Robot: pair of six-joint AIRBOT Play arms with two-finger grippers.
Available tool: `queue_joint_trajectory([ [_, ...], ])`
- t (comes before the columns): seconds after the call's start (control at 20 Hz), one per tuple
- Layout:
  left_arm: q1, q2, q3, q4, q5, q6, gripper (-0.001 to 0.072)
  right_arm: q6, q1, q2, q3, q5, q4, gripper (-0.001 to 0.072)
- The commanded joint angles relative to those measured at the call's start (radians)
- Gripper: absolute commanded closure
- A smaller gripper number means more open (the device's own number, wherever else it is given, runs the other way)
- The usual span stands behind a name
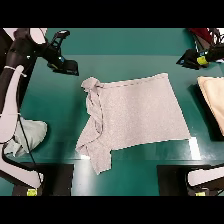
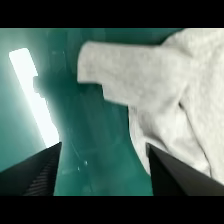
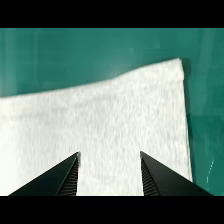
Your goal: Fold the shirts.
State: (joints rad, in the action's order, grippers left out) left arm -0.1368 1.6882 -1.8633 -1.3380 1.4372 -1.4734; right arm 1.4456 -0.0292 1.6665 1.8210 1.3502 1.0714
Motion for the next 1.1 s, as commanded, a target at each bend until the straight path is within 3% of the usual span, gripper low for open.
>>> queue_joint_trajectory([
  [0.0,0.012,-0.125,0.157,0.058,0.055,-0.005,0.0100,-0.084,-0.023,-0.097,-0.121,0.085,0.001,0.0286],
  [0.2,-0.047,-0.393,0.590,0.089,-0.032,0.014,0.0100,-0.130,-0.023,-0.260,-0.367,0.055,0.001,0.0286],
  [0.35,-0.129,-0.603,0.941,0.090,-0.171,-0.040,0.0100,-0.130,-0.023,-0.350,-0.497,-0.008,0.002,0.0286],
  [0.5,-0.213,-0.709,1.167,0.094,-0.201,-0.093,0.0100,-0.130,-0.023,-0.415,-0.578,-0.043,0.001,0.0286],
  [0.85,-0.370,-0.717,1.315,0.101,-0.358,-0.135,0.0100,-0.130,-0.023,-0.499,-0.654,-0.040,-0.006,0.0286],
  [1.05,-0.381,-0.717,1.320,0.101,-0.366,-0.152,0.0101,-0.130,-0.023,-0.532,-0.663,-0.042,-0.005,0.0286],
])
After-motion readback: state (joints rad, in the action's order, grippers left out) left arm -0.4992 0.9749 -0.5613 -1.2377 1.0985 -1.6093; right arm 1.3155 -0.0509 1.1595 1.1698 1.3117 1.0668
